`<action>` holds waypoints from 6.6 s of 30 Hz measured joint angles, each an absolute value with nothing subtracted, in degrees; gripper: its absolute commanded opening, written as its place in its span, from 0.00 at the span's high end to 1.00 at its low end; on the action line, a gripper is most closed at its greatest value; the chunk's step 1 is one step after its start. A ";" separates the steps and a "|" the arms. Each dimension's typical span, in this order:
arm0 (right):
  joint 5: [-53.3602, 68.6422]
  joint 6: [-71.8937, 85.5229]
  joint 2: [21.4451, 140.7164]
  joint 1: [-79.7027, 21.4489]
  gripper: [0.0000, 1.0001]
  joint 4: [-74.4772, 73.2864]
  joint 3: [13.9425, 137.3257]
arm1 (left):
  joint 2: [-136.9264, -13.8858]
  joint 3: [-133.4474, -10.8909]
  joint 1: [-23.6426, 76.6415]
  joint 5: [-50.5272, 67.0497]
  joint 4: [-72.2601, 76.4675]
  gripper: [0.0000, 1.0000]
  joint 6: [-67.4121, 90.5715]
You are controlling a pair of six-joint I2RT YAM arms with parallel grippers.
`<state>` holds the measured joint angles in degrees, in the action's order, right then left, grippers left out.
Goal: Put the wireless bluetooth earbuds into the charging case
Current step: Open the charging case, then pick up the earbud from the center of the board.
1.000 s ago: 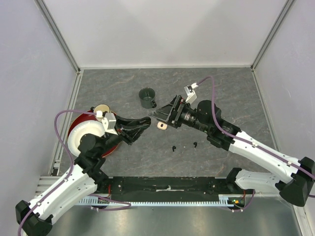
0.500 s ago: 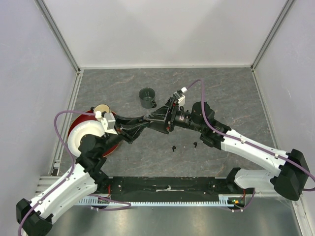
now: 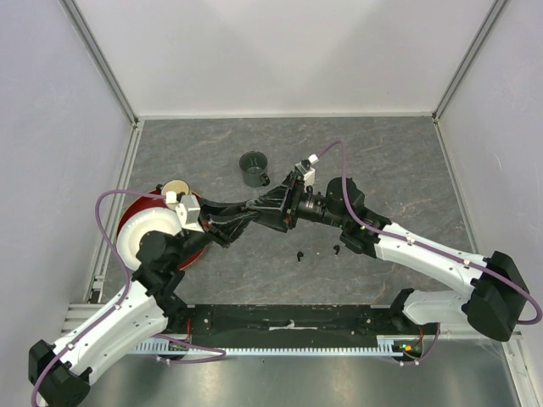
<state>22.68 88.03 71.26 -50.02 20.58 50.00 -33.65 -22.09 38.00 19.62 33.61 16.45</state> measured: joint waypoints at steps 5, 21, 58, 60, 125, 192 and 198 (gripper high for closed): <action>22.41 88.99 71.26 -50.02 0.31 21.82 49.23 | -33.76 -22.09 38.00 20.67 34.04 0.98 16.45; 20.93 90.67 71.20 -50.02 0.76 23.55 48.12 | -34.13 -22.06 38.00 22.61 34.46 0.95 16.47; 20.93 94.63 71.64 -49.89 0.94 31.64 45.60 | -36.47 -18.96 38.02 20.29 43.86 0.61 20.69; 20.93 94.78 71.75 -49.80 0.94 31.75 45.54 | -36.53 -18.96 38.02 20.29 43.88 0.58 20.73; 15.29 30.61 65.84 -57.28 0.09 -9.13 63.83 | -34.00 -12.56 38.02 26.76 57.67 0.98 20.38; -29.32 38.09 56.66 -48.58 0.10 -26.28 59.79 | -29.58 -12.32 38.00 30.81 52.75 0.98 20.29; -27.33 39.24 60.97 -43.09 0.27 -33.23 53.56 | -28.67 -12.23 38.00 30.37 52.36 0.98 20.29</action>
<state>-27.33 39.24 60.97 -43.09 -33.23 53.56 -28.67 -12.23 38.00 30.37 52.36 20.29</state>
